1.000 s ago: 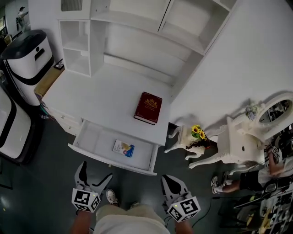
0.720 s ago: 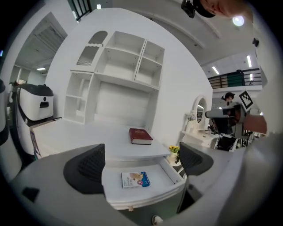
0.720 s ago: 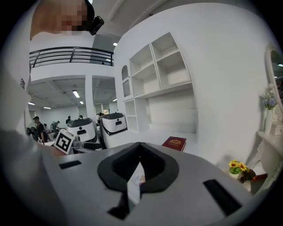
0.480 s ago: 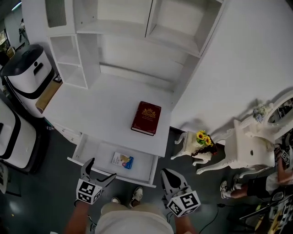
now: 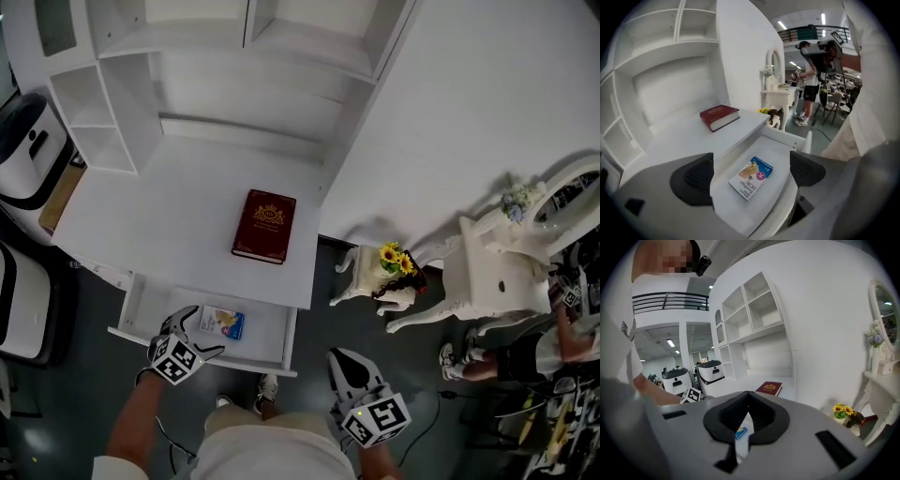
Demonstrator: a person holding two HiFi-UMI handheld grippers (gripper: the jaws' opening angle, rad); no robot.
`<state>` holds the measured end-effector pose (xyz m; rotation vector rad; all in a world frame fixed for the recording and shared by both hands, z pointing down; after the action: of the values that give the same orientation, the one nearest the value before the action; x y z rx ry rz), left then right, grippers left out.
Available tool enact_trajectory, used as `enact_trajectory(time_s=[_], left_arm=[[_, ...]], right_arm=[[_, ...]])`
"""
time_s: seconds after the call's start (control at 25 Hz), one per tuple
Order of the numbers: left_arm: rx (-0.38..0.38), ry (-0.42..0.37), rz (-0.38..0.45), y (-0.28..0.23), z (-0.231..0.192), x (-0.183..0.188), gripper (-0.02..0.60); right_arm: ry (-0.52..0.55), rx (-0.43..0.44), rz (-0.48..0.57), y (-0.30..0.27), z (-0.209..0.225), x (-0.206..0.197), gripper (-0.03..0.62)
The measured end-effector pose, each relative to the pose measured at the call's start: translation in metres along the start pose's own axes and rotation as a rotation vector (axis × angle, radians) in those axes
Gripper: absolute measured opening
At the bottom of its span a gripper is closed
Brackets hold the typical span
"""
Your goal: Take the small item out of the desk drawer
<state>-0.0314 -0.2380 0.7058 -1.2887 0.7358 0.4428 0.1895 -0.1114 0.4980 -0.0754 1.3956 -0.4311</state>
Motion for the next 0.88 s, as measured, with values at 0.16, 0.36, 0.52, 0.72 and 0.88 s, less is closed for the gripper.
enact_trajectory(time_s=[0.16, 0.36, 0.52, 0.72, 0.88], left_arm=[[-0.088, -0.118, -0.096, -0.034, 0.001, -0.012, 0.517], [-0.195, -0.233, -0.211, -0.071, 0.007, -0.031, 0.515], [-0.266, -0.311, -0.298, -0.097, 0.014, -0.051, 0.508], [-0.306, -0.337, -0.368, -0.125, 0.013, -0.072, 0.492], [-0.339, -0.375, -0.399, -0.145, 0.020, -0.078, 0.479]], right_arm=[[-0.015, -0.036, -0.017, 0.011, 0.008, -0.008, 0.009], [-0.029, -0.080, -0.039, 0.025, 0.010, -0.020, 0.009], [-0.032, -0.120, -0.054, 0.037, 0.010, -0.027, 0.009], [-0.037, -0.165, -0.087, 0.050, 0.007, -0.035, 0.009], [-0.034, -0.203, -0.104, 0.059, 0.002, -0.038, 0.009]])
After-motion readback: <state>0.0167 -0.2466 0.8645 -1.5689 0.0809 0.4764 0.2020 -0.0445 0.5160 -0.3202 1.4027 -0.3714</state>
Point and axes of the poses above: the fingertips, and each gripper's own axes: y backward along the fingers, z to its right, x out of its top, the point moved 1 cm from there along y, backward along the fingers, and after that the axes turned 2 degrees about -x, right-handed, at the moved point
